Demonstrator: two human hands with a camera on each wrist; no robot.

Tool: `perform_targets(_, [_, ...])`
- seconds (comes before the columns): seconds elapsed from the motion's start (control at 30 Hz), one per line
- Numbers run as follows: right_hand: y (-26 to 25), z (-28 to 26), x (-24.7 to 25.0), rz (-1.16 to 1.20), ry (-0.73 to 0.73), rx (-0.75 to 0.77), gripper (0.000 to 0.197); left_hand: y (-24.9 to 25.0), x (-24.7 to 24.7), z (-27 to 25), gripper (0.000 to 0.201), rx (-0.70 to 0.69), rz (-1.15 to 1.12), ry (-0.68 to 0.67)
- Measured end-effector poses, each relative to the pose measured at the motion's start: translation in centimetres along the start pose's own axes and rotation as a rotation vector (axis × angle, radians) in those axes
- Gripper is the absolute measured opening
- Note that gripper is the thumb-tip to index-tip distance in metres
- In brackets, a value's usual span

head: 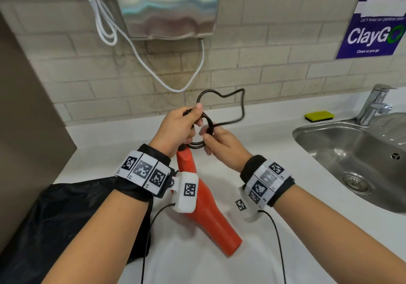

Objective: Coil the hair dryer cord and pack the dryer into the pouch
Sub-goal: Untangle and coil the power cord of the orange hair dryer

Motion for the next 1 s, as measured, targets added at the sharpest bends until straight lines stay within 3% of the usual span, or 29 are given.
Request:
perform_targets(0.07, [2.1, -0.5, 0.7, -0.095, 0.003, -0.031, 0.015, -0.1, 0.1, 0.2, 0.028, 0.017, -0.032, 0.029])
perform_targets(0.13, [4.5, -0.5, 1.8, -0.249, 0.064, -0.156, 0.019, -0.1, 0.1, 0.2, 0.027, 0.029, -0.053, 0.036])
perform_targets(0.23, [7.8, -0.9, 3.6, -0.468, 0.020, -0.495, 0.017, -0.1, 0.0, 0.2, 0.024, 0.036, -0.080, 0.054])
perform_targets(0.3, [9.1, -1.6, 4.2, -0.488, -0.046, -0.746, 0.017, -0.1, -0.2, 0.1, 0.022, 0.050, -0.075, 0.053])
perform_targets(0.37, [9.2, -1.8, 4.4, -0.513, -0.070, -0.815, 0.024, 0.0, -0.4, 0.1, 0.021, 0.046, -0.058, 0.033])
perform_targets(0.47, [7.7, -0.9, 4.4, -0.577, 0.044, -0.616, 0.031, 0.1, -0.5, 0.2, 0.015, 0.020, -0.067, 0.015])
perform_targets(0.53, [5.3, -0.5, 4.2, -0.300, 0.196, -0.421, 0.028, 0.0, -0.5, 0.2, 0.015, 0.010, -0.070, -0.001])
perform_targets(0.6, [2.2, -0.5, 4.0, -0.033, 0.237, -0.277, 0.025, -0.1, -0.6, 0.2, 0.015, 0.014, -0.055, -0.006])
perform_targets(0.73, [-1.8, -1.1, 3.4, 0.292, 0.100, -0.176, 0.017, -0.1, -0.7, 0.4, 0.019, 0.027, -0.024, 0.023])
perform_targets(0.93, [-2.9, -1.8, 1.9, 0.467, 0.135, -0.063, 0.020, -0.2, -0.9, 0.5, 0.018, 0.009, -0.005, 0.030])
perform_targets(1.0, [-2.9, -1.8, 1.2, 0.414, 0.232, -0.068, 0.020, -0.2, -1.3, 0.5, 0.018, 0.013, -0.014, -0.004])
Point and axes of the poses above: each hand's wrist, its own z-axis towards the middle knuckle, its own x-axis out of the back of the hand, y = z × x, the point moved 1 cm from there along z, towards the middle knuckle, and after that the axes turned 11 degrees about -x, right-handed, at the moved point
